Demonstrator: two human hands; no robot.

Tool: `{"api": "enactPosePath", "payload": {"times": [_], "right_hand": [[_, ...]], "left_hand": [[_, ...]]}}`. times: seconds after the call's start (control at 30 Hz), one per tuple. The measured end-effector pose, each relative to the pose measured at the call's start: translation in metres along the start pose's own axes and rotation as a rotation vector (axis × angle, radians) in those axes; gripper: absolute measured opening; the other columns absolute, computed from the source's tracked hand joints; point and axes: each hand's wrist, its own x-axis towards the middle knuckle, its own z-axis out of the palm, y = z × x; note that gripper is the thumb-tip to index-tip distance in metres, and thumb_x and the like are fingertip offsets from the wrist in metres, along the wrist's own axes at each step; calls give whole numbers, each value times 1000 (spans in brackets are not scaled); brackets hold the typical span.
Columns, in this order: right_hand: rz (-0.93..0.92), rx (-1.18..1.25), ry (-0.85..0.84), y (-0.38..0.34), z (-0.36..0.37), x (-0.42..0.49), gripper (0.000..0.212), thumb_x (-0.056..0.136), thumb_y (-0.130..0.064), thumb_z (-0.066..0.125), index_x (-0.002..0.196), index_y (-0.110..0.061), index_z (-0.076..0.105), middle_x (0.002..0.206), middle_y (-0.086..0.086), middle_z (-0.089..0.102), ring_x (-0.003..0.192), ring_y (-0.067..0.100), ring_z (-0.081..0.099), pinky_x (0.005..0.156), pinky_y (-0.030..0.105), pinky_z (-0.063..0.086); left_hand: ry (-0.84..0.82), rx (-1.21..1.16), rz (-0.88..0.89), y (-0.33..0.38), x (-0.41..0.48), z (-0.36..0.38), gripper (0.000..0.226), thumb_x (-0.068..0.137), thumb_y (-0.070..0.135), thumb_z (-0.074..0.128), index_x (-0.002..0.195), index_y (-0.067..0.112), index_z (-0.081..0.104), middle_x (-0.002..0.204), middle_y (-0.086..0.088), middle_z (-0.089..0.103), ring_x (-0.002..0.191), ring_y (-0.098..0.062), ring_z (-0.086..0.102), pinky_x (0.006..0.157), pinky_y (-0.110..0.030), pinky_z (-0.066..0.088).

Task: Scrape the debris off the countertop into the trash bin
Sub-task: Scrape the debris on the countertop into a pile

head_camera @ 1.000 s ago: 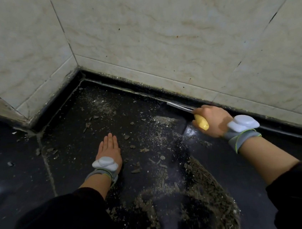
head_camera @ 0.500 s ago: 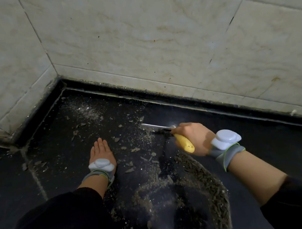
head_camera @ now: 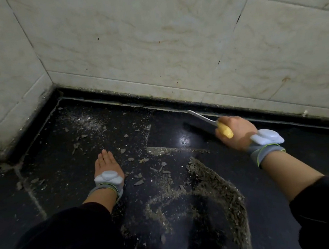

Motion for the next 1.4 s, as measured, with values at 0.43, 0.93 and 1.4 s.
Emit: {"api": "enactPosePath", "payload": {"times": [0.43, 0.93, 1.4], "right_hand": [[-28, 75, -101, -29, 2, -43, 30, 83, -39, 60, 106, -21, 67, 103, 9, 70, 96, 32, 63, 80, 36, 51], [-12, 92, -78, -34, -4, -42, 39, 78, -49, 45, 86, -17, 66, 94, 6, 71, 87, 33, 63, 73, 39, 53], [-218, 81, -194, -51, 0, -65, 36, 78, -44, 50, 95, -19, 69, 93, 1, 73, 84, 24, 66, 76, 38, 54]], "left_hand": [[7, 28, -28, 2, 0, 0, 58, 100, 14, 15, 151, -2, -8, 159, -16, -13, 148, -29, -5, 121, -36, 3], [22, 8, -6, 1, 0, 0, 60, 99, 14, 19, 151, -2, -6, 159, -17, -10, 148, -30, -2, 121, -37, 5], [25, 50, -24, 4, 0, -1, 60, 99, 14, 20, 151, -1, -6, 160, -16, -9, 148, -30, -1, 121, -37, 6]]}}
